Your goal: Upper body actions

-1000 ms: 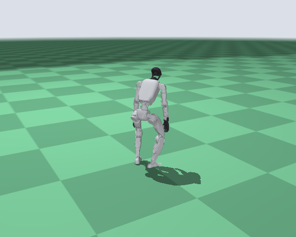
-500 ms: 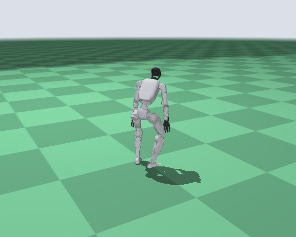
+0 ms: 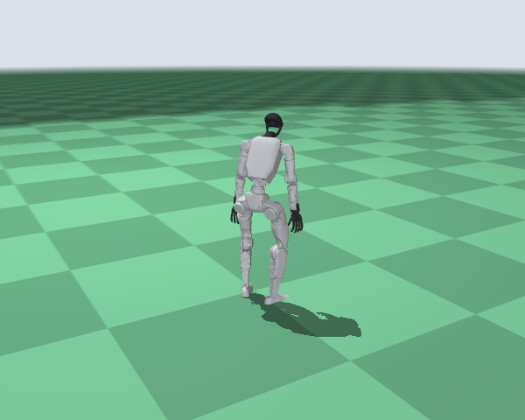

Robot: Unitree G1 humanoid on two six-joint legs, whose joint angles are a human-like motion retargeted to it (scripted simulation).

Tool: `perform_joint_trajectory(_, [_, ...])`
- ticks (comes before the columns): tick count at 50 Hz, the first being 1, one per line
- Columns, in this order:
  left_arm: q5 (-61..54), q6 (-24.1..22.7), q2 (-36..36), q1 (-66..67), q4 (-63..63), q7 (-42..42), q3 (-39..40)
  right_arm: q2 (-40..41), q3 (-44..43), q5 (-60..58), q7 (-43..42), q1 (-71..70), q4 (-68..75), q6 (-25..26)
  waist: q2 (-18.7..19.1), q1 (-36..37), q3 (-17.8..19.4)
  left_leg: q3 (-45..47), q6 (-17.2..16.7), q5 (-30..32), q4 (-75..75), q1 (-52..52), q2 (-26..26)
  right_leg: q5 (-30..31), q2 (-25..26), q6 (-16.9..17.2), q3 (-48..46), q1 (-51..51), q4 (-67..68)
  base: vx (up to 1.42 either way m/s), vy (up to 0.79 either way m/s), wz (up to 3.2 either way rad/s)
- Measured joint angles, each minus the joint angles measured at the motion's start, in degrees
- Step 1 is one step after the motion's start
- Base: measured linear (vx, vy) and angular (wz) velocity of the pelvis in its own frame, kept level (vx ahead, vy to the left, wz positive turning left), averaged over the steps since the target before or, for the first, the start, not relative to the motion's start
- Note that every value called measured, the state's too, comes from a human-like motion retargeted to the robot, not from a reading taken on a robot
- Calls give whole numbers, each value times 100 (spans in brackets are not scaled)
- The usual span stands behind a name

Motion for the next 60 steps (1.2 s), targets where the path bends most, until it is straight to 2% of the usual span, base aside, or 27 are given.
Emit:
perform_joint_trajectory(2, [-166,-89,-23,235,22,-144,103,33,-58,132,74,203,36,-2,-41,8,-108,74,-35,333,-761,495,-160,262,51,107,51,356,-532,13,6,-10])
perform_joint_trajectory(5, [-664,-460,-35,577,176,-197,196,82,-130,443,36,536,129,-88,-19,-50,-323,-5,-142,764,-1752,1185,-332,575,94,312,-28,918,-1219,20,8,23])
perform_joint_trajectory(8, [-1195,-625,-38,937,334,1,193,135,-176,682,55,852,301,-281,-13,-101,-573,-49,-188,1135,-2552,1822,-450,821,102,478,-157,1453,-1735,29,13,18])
perform_joint_trajectory(10, [-1254,-584,-30,1151,377,192,245,153,-239,704,211,1003,406,-370,23,-141,-802,38,-202,1270,-2970,2199,-531,943,202,536,-274,1743,-2023,41,15,7])
perform_joint_trajectory(13, [-934,-400,-18,1445,330,227,576,159,-383,495,651,1183,467,-433,3,-425,-1278,-194,-221,1076,-2688,2039,-476,876,144,562,-419,1755,-2000,34,13,30])
perform_joint_trajectory(15, [-725,-218,-20,1547,296,57,796,199,-480,448,858,1228,500,-324,-10,-411,-1290,-152,-170,1038,-2617,2089,-476,803,161,510,-306,1774,-1881,11,4,-6])
perform_joint_trajectory(18, [-914,41,-81,1654,445,-214,896,245,-489,666,705,1255,687,-169,-43,-390,-1351,-144,-182,1003,-2687,2317,-513,758,179,479,-386,1936,-1879,3,9,-4])
perform_joint_trajectory(23, [-1253,150,-119,1873,693,-682,1231,356,-408,585,816,1332,804,-283,-19,-573,-1722,-150,-177,958,-2754,2373,-516,740,211,514,-386,1958,-1920,13,8,2])
perform_joint_trajectory(37, [-955,224,-210,2189,697,-685,1208,621,-130,701,1246,1491,619,-409,-25,-622,-1897,-41,-195,835,-2719,2574,-512,738,240,483,-339,2057,-1917,1,0,0])
perform_joint_trajectory(60, [-1013,183,-229,2219,679,-852,1300,514,-323,999,1065,1577,912,-210,16,-668,-1889,-32,-199,804,-2677,2548,-508,723,214,455,-344,2024,-1883,0,0,0])
